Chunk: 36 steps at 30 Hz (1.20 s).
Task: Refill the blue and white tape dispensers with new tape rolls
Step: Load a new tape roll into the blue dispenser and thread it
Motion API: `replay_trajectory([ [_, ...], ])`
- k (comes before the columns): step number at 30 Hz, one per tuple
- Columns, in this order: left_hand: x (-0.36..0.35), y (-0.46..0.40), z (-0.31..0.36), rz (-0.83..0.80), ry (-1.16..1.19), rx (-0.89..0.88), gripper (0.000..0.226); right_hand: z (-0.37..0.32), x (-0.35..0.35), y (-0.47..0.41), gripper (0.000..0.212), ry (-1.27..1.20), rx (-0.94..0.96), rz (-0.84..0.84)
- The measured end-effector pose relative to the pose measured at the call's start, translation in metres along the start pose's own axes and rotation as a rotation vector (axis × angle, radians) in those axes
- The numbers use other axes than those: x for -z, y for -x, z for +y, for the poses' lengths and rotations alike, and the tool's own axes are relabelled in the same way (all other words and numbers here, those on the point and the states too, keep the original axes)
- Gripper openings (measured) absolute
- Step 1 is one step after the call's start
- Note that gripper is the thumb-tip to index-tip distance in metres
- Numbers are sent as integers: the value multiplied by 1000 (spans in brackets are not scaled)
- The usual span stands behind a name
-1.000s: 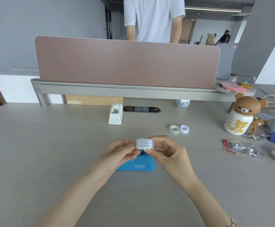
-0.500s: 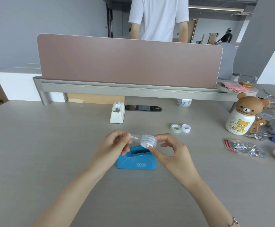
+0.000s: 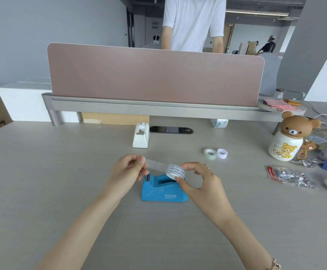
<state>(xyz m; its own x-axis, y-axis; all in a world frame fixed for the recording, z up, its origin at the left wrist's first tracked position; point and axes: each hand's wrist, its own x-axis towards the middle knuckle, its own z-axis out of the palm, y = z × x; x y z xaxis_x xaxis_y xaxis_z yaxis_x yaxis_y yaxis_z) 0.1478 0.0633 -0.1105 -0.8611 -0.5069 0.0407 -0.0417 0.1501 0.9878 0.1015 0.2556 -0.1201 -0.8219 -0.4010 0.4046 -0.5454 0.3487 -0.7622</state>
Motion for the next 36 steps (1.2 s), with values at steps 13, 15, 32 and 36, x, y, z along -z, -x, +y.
replay_trajectory([
  [13,5,-3,1,-13,20,48,26,0,5,-6,27,91,32,20],
  [15,5,-2,1,-4,30,48,26,0,5,-8,29,88,33,13],
  [32,16,-13,-10,-4,22,178,24,20,2,-24,17,55,45,-141],
  [36,29,-13,-3,-106,160,273,14,22,3,-26,18,59,59,-161],
])
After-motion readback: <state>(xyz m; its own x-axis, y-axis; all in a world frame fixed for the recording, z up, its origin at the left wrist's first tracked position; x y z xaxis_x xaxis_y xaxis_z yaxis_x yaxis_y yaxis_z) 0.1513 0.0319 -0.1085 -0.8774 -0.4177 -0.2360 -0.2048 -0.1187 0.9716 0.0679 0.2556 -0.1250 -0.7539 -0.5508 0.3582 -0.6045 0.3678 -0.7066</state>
